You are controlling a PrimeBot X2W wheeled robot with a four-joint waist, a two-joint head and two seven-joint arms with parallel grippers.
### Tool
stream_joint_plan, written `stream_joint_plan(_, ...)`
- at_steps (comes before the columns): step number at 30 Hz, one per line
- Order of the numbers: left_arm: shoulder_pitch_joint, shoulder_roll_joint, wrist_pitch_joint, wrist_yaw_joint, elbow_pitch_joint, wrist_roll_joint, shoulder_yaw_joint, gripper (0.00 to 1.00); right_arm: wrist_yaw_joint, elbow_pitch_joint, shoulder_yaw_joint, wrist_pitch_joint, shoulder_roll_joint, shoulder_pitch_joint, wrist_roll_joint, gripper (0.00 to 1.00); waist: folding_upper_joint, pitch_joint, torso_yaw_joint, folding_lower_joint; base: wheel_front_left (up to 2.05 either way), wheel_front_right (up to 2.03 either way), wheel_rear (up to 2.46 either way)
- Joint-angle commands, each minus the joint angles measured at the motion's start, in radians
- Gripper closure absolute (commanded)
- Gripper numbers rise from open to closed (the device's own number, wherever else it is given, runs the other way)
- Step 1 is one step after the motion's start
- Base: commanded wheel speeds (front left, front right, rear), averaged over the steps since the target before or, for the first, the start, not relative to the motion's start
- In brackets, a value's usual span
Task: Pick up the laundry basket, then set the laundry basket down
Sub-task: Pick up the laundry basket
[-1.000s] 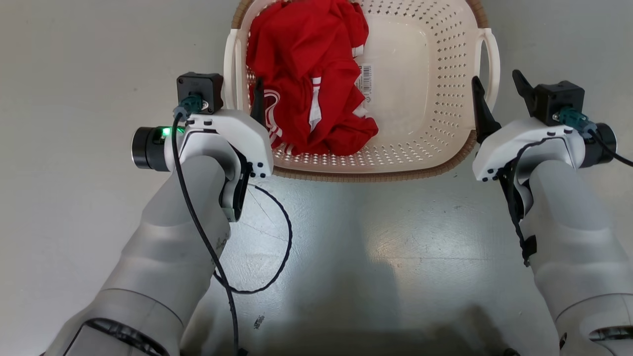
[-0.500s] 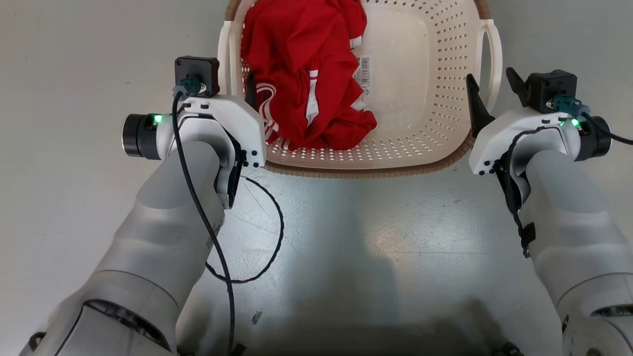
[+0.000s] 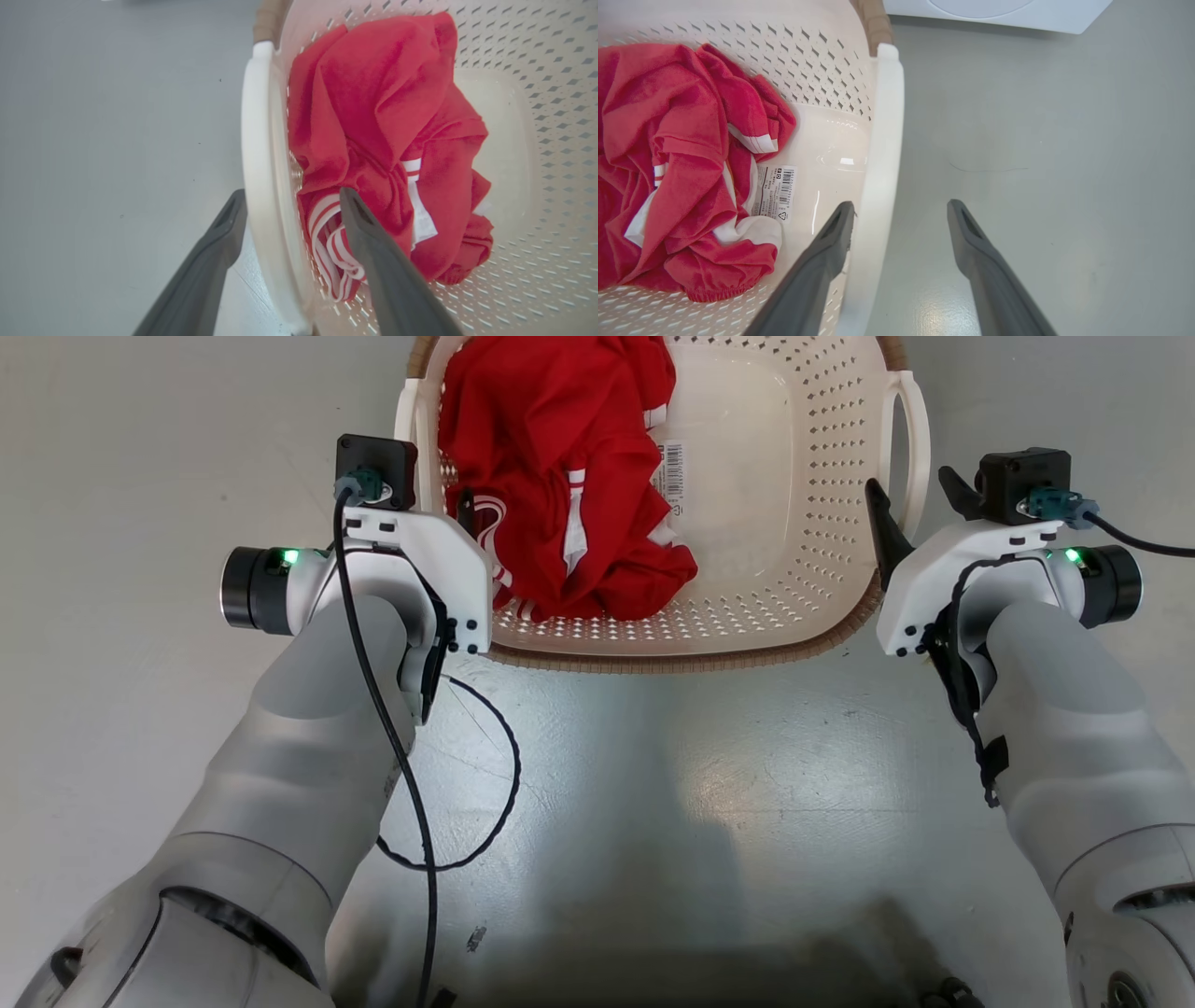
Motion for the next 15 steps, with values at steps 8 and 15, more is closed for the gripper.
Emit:
stream_joint_plan(8, -0.014, 0.022, 0.008, 0.000, 0.006, -0.019, -0.017, 0.00, 0.006, 0.006, 0.071, 0.008, 0.019, 0.004, 0.051, 0.00, 0.0000, 0.007, -0.006, -0.0001, 0.00, 0.00, 0.00)
stream_joint_plan(15, -0.026, 0.022, 0.008, 0.002, 0.009, -0.030, -0.040, 0.00, 0.006, 0.010, 0.106, 0.004, 0.019, 0.002, 0.088, 0.00, 0.0000, 0.016, -0.008, -0.0001, 0.00, 0.00, 0.00)
